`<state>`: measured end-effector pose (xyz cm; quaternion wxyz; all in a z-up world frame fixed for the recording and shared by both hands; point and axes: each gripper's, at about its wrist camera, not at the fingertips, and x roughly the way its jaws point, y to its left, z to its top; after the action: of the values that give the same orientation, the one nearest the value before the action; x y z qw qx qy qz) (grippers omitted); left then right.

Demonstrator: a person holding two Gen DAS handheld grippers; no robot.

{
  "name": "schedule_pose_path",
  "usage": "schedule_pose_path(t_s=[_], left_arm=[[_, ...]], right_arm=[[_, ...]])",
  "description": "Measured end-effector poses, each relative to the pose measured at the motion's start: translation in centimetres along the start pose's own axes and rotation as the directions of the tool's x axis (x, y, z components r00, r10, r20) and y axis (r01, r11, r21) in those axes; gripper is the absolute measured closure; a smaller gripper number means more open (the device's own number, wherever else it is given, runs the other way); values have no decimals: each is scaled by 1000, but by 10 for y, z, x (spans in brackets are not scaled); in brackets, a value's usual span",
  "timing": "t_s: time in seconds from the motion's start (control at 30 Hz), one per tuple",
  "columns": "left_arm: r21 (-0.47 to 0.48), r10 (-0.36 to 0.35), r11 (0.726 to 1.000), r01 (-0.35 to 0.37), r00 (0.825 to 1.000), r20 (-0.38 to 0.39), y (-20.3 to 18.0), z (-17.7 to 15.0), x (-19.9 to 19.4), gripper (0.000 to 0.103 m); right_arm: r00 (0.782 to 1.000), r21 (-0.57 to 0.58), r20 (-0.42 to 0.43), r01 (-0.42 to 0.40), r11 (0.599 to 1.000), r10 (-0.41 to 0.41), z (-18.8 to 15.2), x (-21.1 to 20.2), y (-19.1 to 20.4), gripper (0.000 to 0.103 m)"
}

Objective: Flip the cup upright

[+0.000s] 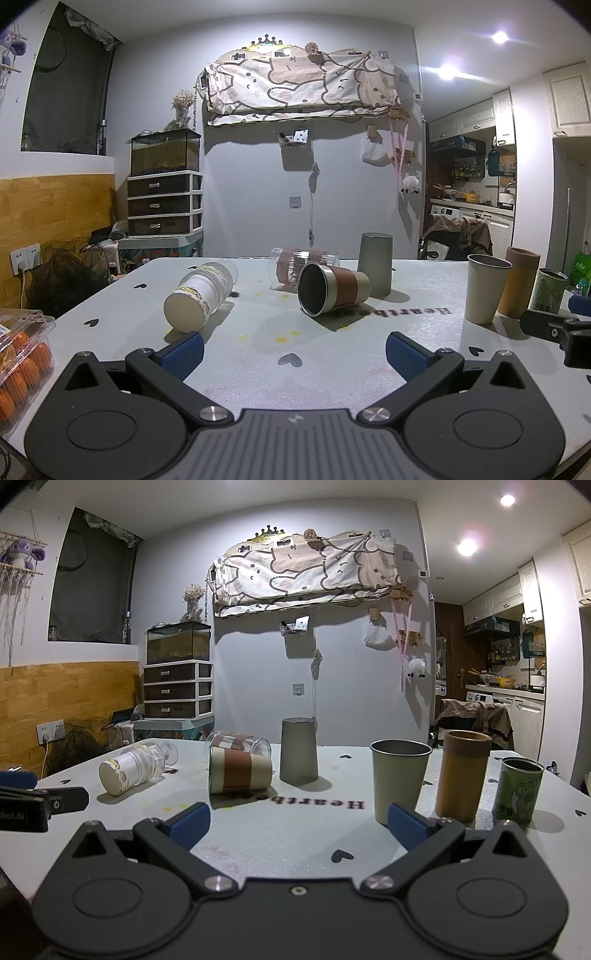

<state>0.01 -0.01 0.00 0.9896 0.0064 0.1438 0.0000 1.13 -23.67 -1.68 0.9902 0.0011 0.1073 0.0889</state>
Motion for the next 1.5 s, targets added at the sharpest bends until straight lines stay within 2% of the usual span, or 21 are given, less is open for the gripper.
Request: schedule_pose_path(t_s=[1.1, 1.37, 1.5], left_arm=[[5, 4, 1000, -4, 1000, -1, 2, 0, 0, 0], [-9, -12, 1000, 12, 1000, -7, 5, 2, 1, 0], [-7, -25, 1000, 25, 1000, 14, 0, 4, 8, 0]], right_arm=[[1000, 1, 1, 1, 1000, -1, 0, -1, -1, 0], [1000, 3, 3, 2, 1000, -2, -1, -2, 0, 0], [1000, 7, 7, 2, 1000, -2, -2, -1, -7, 0]])
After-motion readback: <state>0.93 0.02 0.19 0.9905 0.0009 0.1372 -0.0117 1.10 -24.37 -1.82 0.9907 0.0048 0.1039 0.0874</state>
